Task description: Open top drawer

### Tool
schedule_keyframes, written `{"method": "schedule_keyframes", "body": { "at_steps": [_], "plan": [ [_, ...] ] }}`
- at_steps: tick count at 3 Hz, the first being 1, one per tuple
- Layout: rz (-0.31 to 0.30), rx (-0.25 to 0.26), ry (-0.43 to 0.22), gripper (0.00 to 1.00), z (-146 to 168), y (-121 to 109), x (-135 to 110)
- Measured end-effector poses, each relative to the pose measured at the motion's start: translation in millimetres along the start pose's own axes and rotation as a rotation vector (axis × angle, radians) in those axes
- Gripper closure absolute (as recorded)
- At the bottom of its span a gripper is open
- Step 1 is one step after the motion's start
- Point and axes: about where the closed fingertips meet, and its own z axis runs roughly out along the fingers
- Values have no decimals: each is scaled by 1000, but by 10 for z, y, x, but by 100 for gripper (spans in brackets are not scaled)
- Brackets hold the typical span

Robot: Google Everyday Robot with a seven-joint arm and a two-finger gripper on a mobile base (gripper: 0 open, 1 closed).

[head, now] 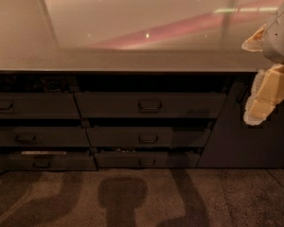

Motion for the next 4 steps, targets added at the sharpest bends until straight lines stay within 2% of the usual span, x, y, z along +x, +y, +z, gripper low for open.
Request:
{"method": "schedule_keyframes", "body": {
  "at_steps": [2, 3, 4],
  "plan": [
    [-22, 17, -5, 0, -2, 6, -44],
    [-46, 71, -72, 0, -108, 328, -101],
    [29, 78, -107, 0, 20, 477, 74]
  ]
}}
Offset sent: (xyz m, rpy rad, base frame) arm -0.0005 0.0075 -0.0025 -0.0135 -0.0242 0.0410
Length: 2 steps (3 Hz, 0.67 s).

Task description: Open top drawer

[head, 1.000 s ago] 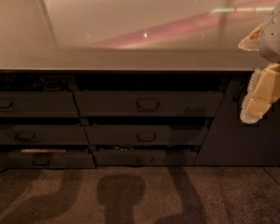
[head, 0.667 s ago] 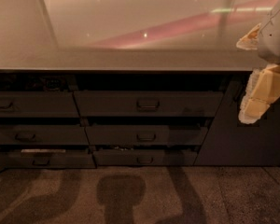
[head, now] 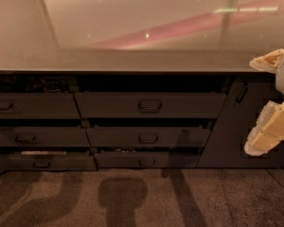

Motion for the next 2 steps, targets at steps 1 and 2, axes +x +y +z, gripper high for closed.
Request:
{"method": "schedule_keyframes", "body": {
  "at_steps": [1, 2],
  "plan": [
    [0, 0, 0, 0, 0, 0, 0],
    [1, -7, -25, 0, -42, -11, -12]
  ]
}}
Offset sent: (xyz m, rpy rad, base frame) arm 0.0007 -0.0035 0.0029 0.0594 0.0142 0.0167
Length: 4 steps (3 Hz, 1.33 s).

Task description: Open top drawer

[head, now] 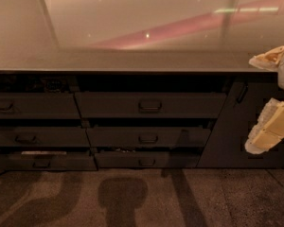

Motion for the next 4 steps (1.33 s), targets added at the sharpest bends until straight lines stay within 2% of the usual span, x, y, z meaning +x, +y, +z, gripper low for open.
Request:
{"method": "schedule_keyframes", "body": {
  "at_steps": [1, 2, 3, 4],
  "plan": [
    [12, -101, -105, 0, -47, -95, 231],
    [-1, -253, -289, 0, -12, -160, 205],
    [-1, -281, -352, 0, -22, -164, 83],
    [-1, -281, -352, 0, -21, -164, 83]
  ]
}}
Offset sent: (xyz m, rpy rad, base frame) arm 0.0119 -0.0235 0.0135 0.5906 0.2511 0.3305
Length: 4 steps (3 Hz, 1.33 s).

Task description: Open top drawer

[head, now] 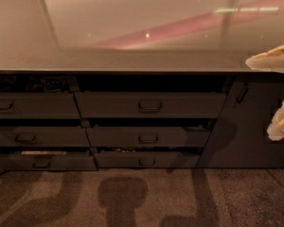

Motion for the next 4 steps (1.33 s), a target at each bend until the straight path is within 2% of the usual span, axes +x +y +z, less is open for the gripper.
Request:
{"method": "schedule_keyframes", "body": {
  "at_steps": [1, 2, 3, 4],
  "plan": [
    [34, 5, 60, 0, 155, -137, 116],
    [141, 11, 58, 0, 492, -829, 408],
    [143, 9, 57, 0, 510, -846, 421],
    [76, 60, 77, 0, 491, -686, 382]
  ]
}}
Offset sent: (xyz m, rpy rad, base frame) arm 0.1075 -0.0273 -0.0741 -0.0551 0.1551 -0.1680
